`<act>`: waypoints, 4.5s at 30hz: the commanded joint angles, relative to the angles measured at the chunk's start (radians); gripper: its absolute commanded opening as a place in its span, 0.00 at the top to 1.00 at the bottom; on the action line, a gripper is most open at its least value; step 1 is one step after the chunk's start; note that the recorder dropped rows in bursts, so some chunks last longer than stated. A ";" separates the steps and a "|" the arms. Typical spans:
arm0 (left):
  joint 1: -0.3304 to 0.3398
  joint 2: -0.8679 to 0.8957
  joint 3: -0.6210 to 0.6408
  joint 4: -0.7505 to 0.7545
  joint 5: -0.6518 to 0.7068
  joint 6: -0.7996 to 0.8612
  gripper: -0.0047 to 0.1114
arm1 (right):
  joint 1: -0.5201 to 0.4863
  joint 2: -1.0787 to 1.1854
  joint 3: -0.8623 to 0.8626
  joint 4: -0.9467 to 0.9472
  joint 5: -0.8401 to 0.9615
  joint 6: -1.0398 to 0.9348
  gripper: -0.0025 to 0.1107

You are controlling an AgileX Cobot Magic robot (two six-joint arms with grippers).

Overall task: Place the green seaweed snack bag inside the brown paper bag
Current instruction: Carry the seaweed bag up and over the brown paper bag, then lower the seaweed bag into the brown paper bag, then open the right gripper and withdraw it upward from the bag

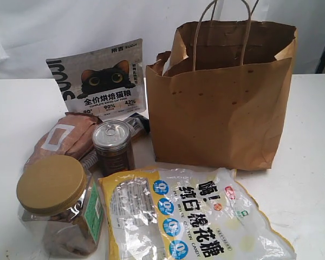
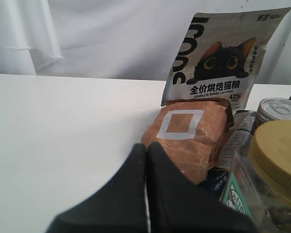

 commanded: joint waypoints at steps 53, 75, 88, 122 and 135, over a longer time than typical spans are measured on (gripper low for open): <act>-0.004 -0.004 -0.002 0.003 -0.006 0.000 0.96 | -0.150 0.001 0.306 -0.032 -0.200 0.033 0.98; -0.004 -0.004 -0.002 0.003 -0.006 0.000 0.96 | -0.150 -0.022 0.315 -0.045 -0.213 0.136 0.98; -0.004 -0.004 -0.002 0.003 -0.006 -0.002 0.96 | -0.150 -0.020 0.401 -0.045 -0.142 0.132 0.98; -0.004 -0.004 -0.002 0.003 -0.006 0.000 0.96 | -0.150 -0.015 0.409 -0.024 -0.122 0.202 0.69; -0.004 -0.004 -0.002 0.003 -0.006 -0.002 0.96 | -0.150 -0.275 0.353 0.067 0.224 0.169 0.98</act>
